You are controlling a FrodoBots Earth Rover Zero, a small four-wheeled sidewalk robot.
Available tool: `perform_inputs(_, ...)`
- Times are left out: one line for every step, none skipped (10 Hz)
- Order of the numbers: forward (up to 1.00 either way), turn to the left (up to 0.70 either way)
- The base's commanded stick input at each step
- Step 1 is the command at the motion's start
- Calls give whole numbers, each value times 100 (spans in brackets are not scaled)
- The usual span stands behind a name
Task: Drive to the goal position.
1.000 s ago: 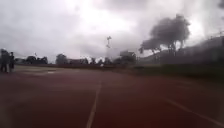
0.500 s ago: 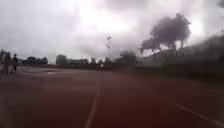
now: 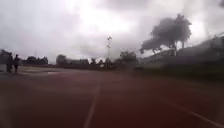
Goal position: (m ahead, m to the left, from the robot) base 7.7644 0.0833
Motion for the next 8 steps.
perform_inputs(50, 0)
perform_inputs(50, 0)
perform_inputs(50, 0)
perform_inputs(50, -50)
perform_inputs(50, -50)
perform_inputs(50, -50)
perform_inputs(50, -50)
perform_inputs(50, -50)
